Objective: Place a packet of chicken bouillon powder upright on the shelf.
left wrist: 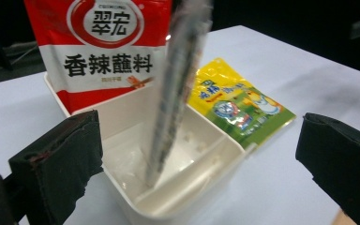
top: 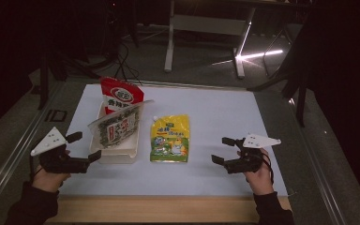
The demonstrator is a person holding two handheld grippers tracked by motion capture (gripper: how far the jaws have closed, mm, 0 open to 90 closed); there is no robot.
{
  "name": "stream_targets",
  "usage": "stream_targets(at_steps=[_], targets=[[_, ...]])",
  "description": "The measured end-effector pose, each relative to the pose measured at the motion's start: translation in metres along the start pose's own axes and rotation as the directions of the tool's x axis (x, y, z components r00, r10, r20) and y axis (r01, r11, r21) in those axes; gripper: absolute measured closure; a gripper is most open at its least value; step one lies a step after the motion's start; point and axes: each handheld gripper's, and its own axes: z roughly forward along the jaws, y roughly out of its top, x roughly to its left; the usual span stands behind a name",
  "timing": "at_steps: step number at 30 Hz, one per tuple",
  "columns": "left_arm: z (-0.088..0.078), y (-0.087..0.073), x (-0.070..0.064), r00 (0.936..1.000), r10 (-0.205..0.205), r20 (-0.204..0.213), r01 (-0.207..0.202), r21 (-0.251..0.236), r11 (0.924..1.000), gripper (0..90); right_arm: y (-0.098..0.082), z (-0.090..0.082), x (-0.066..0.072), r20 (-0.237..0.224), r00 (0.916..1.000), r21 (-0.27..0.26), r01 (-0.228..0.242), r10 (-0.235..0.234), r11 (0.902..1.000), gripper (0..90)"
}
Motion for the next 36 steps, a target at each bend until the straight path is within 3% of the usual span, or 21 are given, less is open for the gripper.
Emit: stream_targets(at_steps=[5,8,12,14,20,24,33,36], targets=[[-0.011,-0.012,-0.017,1.0,0.008,-0.005,-0.008,-0.014,0.9999,1.9,0.001,0.003,0.002,0.013,0.9999,0.003,0.007,-0.007,1.0,13.9],[-0.013,-0.018,-0.027,0.9998,0.008,0.019,-0.007,-0.013,0.9999,1.9,0.002,0.004,0.003,0.005,1.0,-0.008,-0.007,0.007,0.9999,13.6],[-0.008,-0.023,-0.044,0.9965,0.037,0.076,-0.038,0.011,0.9992,1.9,0.003,0.007,0.003,0.005,0.9996,-0.009,-0.029,0.029,0.9995,13.1],[-0.004,-0.024,-0.051,0.9942,0.038,0.101,-0.039,0.012,0.9992,1.9,0.005,0.01,0.004,0.023,0.999,-0.006,-0.039,0.039,0.9992,13.2],[0.016,-0.024,-0.074,0.9791,0.069,0.191,-0.076,0.026,0.9968,1.9,0.006,0.021,0.005,0.029,0.9985,-0.009,-0.046,0.046,0.9989,13.8],[0.03,-0.026,-0.084,0.9686,0.088,0.233,-0.099,0.037,0.9944,1.9,0.009,0.03,0.005,0.05,0.9985,0.01,-0.025,0.024,0.9996,16.1],[0.055,-0.031,-0.099,0.9502,0.129,0.283,-0.148,0.046,0.9879,1.9,0.016,0.055,0.005,0.08,0.9968,0.052,-0.001,-0.003,0.9987,30.4],[0.061,-0.034,-0.101,0.9467,0.126,0.296,-0.147,0.049,0.9879,1.9,0.02,0.071,0.004,0.063,0.998,0.064,-0.001,-0.003,0.9979,38.2]])
